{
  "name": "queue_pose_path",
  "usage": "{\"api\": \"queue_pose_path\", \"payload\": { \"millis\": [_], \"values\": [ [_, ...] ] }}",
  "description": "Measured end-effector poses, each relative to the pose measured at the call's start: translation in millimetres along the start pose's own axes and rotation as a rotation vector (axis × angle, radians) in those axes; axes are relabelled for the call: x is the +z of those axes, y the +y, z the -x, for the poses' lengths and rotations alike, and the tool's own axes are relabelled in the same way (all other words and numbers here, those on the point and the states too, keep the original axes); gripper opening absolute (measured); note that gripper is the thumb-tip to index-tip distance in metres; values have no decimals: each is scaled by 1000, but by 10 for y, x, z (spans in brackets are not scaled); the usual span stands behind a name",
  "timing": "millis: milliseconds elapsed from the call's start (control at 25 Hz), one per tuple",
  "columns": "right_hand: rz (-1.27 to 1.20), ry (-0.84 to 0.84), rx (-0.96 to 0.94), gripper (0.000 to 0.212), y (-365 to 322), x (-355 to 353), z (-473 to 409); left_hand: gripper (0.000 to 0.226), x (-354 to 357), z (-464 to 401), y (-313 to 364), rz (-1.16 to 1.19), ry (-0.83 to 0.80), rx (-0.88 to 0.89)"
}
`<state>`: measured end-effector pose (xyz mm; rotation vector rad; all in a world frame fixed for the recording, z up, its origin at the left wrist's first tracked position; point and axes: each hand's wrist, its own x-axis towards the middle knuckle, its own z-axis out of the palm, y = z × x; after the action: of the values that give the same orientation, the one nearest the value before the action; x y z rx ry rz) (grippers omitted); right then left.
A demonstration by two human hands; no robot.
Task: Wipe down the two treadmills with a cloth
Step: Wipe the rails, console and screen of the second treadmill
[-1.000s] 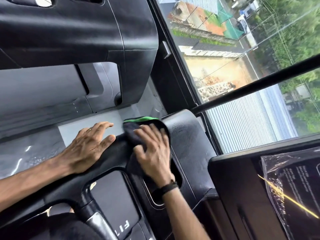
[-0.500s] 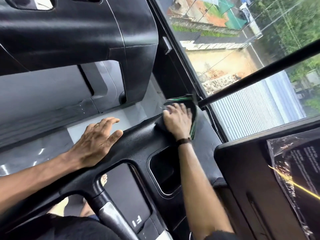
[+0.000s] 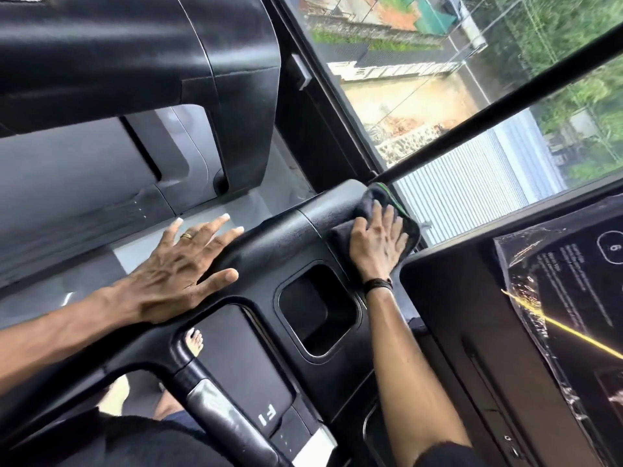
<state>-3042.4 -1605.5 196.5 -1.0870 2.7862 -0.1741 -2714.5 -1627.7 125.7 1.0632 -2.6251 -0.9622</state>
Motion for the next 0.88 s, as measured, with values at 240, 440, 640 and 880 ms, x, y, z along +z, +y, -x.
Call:
{"api": "queue_pose_path", "payload": {
  "millis": [240, 440, 640, 880],
  "values": [
    [-356, -125, 321, 55, 118, -335, 617, 89, -18, -1, 24, 30, 10, -23],
    [181, 67, 295, 72, 121, -22, 1323, 88, -19, 0, 32, 95, 4, -15],
    [190, -36, 112, 72, 191, 167, 1560, 89, 2, 6, 29, 117, -1, -16],
    [-93, -131, 123, 59, 220, -269, 639, 88, 10, 4, 1, 121, -6, -5]
  ]
}}
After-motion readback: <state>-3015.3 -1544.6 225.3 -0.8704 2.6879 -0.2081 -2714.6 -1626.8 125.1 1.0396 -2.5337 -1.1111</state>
